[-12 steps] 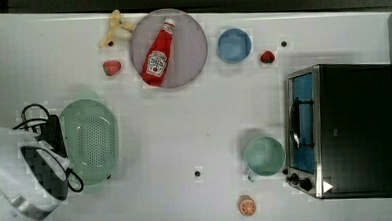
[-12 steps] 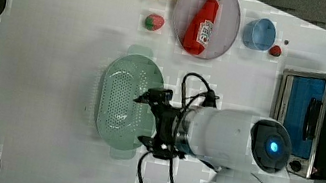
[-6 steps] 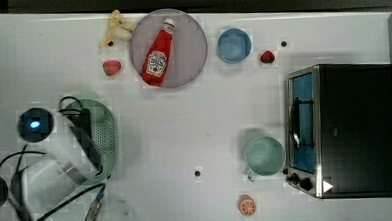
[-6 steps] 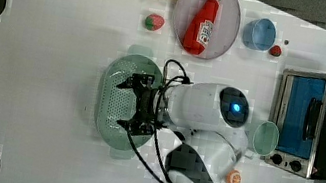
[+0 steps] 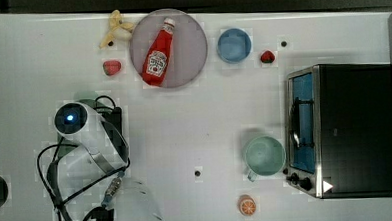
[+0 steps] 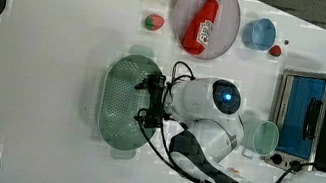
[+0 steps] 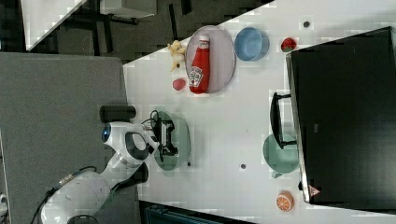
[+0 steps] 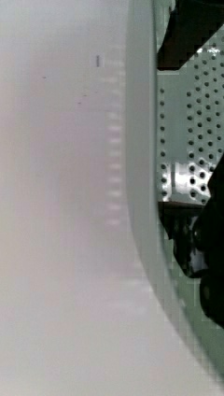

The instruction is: Drag strainer left to right.

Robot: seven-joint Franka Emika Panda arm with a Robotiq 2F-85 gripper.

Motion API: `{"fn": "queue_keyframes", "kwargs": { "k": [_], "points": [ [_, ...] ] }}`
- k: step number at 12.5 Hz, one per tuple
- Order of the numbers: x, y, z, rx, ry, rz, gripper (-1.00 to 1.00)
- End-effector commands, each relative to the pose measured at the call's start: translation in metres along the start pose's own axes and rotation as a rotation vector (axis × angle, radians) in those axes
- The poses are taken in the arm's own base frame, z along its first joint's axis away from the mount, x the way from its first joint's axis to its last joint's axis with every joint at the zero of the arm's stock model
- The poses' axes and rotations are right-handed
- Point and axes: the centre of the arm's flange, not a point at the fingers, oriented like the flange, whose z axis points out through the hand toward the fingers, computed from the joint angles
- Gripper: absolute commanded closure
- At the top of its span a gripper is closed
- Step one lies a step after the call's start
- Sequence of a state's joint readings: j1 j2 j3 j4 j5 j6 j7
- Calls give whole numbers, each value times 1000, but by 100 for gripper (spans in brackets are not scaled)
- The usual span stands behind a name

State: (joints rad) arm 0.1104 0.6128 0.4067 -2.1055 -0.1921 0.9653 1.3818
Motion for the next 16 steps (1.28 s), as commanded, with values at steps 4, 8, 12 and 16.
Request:
{"fn": "queue_keyframes", "kwargs": {
  "k": [4,8,12,16],
  "points": [
    [-6,-3,-28,72,4,26,-100],
    [18,3,-36,75,21,43,-100],
    [59,3,-39,67,45,-12,-100],
    [96,2,-40,60,60,21,-100]
  ]
}}
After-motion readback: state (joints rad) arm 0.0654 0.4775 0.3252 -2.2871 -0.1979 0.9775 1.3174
